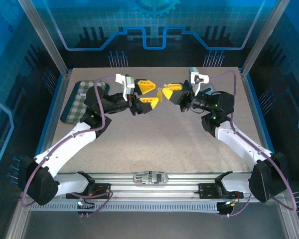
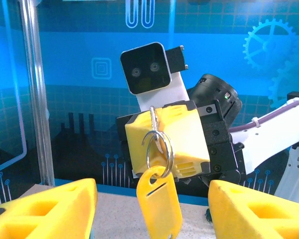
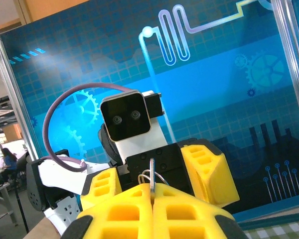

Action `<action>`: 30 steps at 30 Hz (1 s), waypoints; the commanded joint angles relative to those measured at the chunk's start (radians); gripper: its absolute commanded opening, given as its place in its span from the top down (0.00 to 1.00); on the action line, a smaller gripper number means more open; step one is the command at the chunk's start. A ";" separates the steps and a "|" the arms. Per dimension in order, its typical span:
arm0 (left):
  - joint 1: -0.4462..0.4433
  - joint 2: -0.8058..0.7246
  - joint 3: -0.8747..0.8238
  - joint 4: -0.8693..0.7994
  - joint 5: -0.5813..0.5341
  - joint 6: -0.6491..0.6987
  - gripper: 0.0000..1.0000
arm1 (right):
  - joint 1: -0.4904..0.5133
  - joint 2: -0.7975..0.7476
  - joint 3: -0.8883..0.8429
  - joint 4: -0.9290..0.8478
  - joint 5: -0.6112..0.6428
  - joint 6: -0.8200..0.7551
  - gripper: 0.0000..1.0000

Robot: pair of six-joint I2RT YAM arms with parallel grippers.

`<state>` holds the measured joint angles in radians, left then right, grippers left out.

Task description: Remove the keys from the keyring

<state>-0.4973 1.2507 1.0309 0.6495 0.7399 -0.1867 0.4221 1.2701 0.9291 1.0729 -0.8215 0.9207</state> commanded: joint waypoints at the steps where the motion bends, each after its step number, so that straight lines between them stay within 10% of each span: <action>1: 0.005 0.025 0.049 0.049 0.049 -0.029 0.40 | -0.008 0.004 -0.003 0.054 -0.009 0.013 1.00; 30: -0.015 0.073 0.103 0.014 0.087 -0.031 0.66 | -0.011 0.013 0.007 0.090 -0.010 0.058 1.00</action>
<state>-0.5060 1.3125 1.1027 0.6590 0.8032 -0.2111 0.4221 1.2816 0.9291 1.0969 -0.8242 0.9619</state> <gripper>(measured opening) 0.330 0.064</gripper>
